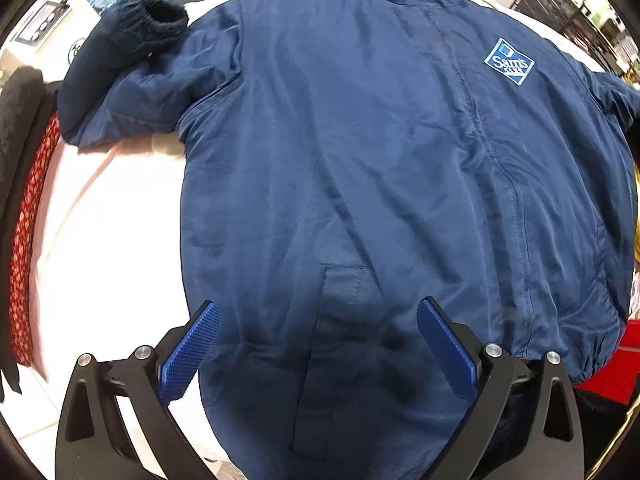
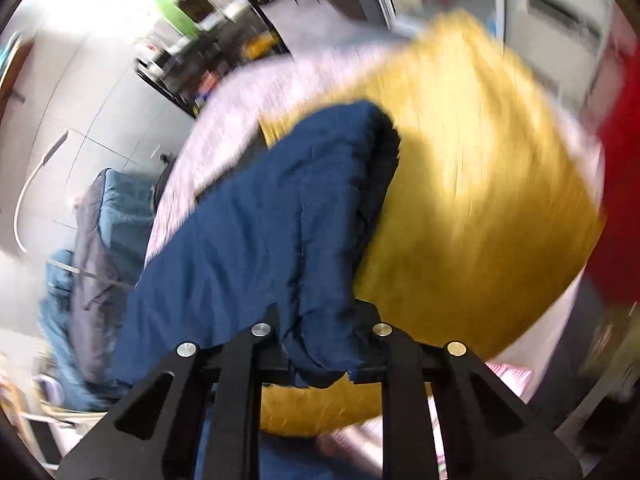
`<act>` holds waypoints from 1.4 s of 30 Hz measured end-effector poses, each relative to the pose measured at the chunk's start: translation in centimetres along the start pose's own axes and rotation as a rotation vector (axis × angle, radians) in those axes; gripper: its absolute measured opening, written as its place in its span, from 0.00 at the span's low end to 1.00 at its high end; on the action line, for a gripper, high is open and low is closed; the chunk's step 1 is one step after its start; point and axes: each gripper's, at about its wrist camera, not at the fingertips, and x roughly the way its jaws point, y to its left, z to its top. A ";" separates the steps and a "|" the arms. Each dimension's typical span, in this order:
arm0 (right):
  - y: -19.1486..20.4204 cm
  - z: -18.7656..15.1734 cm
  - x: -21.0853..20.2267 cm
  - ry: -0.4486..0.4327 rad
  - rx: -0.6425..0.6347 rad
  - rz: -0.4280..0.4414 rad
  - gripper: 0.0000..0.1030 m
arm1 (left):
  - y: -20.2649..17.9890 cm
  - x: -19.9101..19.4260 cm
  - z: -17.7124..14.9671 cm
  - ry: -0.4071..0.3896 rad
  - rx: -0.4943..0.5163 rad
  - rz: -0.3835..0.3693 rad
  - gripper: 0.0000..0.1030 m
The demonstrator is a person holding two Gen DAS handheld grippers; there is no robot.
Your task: Fold large clothes
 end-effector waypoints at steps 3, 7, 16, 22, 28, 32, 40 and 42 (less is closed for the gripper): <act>2.4 4.0 -3.7 -0.136 -0.112 -0.053 0.15 | 0.5 0.0 0.0 -0.004 -0.021 -0.005 0.94; 4.5 8.9 -7.4 -0.245 -0.190 -0.077 0.15 | 1.1 0.1 0.1 -0.010 -0.047 -0.010 0.94; 13.0 5.2 -5.2 -0.209 -0.412 -0.117 0.15 | 2.2 0.3 -0.3 -0.016 -0.118 -0.016 0.94; 22.1 -2.1 -4.2 -0.141 -0.630 -0.022 0.15 | 3.7 -0.1 -0.6 -0.030 -0.180 -0.013 0.94; 31.6 -13.7 -2.8 -0.015 -0.890 0.103 0.15 | 4.5 -0.1 -1.1 -0.041 -0.208 -0.006 0.94; 36.6 -24.0 -2.2 0.064 -1.081 0.185 0.15 | 5.2 0.0 -1.8 -0.039 -0.223 -0.001 0.94; 40.9 -40.6 0.3 0.293 -1.315 0.269 0.15 | 7.2 0.3 -3.3 -0.030 -0.295 0.014 0.94; 40.7 -43.7 1.4 0.316 -1.364 0.257 0.15 | 7.7 0.6 -3.7 -0.022 -0.313 0.015 0.94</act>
